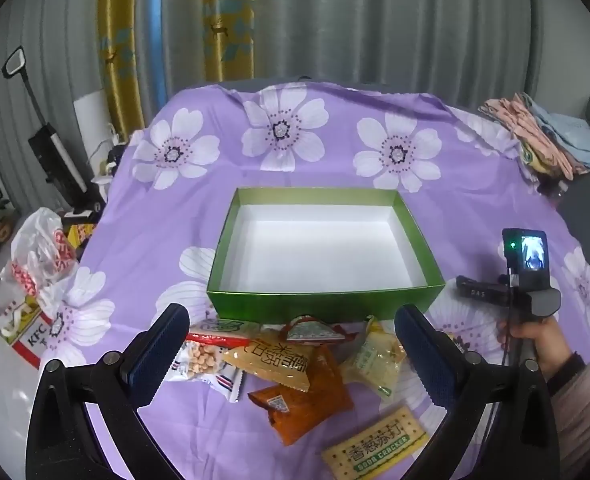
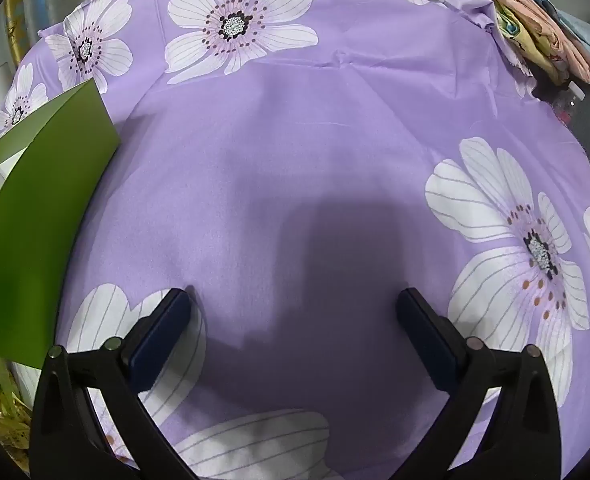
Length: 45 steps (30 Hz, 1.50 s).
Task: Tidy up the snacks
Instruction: 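Move the right tool toward the snack pile beside the green box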
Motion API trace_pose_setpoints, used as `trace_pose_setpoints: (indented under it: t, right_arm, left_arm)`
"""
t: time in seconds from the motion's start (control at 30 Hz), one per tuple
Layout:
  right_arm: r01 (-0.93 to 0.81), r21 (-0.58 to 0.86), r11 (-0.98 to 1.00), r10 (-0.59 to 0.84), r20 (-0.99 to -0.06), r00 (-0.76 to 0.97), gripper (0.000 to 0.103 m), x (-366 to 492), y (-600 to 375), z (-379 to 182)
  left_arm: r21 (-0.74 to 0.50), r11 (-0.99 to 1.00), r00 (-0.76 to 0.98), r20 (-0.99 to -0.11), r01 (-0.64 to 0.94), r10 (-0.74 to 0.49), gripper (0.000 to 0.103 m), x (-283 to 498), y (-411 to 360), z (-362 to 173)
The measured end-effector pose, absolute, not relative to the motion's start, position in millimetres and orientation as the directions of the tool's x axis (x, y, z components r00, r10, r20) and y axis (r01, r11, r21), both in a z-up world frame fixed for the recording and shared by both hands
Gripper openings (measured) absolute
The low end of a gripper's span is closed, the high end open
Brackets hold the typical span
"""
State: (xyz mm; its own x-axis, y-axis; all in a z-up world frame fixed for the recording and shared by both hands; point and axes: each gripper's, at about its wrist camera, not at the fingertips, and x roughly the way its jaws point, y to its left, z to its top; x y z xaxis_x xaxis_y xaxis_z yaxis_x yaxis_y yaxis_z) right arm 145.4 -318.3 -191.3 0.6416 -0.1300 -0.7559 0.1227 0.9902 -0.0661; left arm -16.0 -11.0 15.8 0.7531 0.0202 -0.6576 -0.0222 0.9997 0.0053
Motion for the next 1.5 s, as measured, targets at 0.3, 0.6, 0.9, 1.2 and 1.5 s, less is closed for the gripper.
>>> trace_pose_setpoints:
  t: [0.3,0.6,0.9,1.2,1.5]
  right_arm:
    - [-0.135,-0.067,0.989,0.063,-0.633,0.772,0.103,38.5,-237.9,-118.6]
    - [-0.369,-0.084,0.926,0.254,-0.587,0.769,0.103,-27.9,-169.2,-79.3]
    - [-0.432,-0.121,0.894,0.288,-0.583,0.76,0.103,-59.5,-133.4,-70.9]
    - [-0.418,-0.132,0.899,0.267,-0.592,0.76,0.103,-66.4,-129.6,-73.1]
    - [-0.409,-0.104,0.907,0.269,-0.603,0.751,0.103,-70.0,-141.3,-81.3]
  left_arm:
    - [-0.032,0.999,0.759,-0.651,-0.042,0.012,0.102,-28.7,1.3,18.3]
    - [-0.056,0.997,0.775,-0.632,-0.047,0.001,0.102,-49.2,7.8,25.4]
    - [-0.045,0.996,0.772,-0.634,-0.081,0.034,0.102,-60.6,18.1,26.0]
    - [-0.119,0.991,0.76,-0.649,-0.06,-0.032,0.102,-66.9,23.4,19.1]
    - [-0.109,0.993,0.738,-0.673,-0.035,-0.048,0.102,-66.5,7.0,12.0]
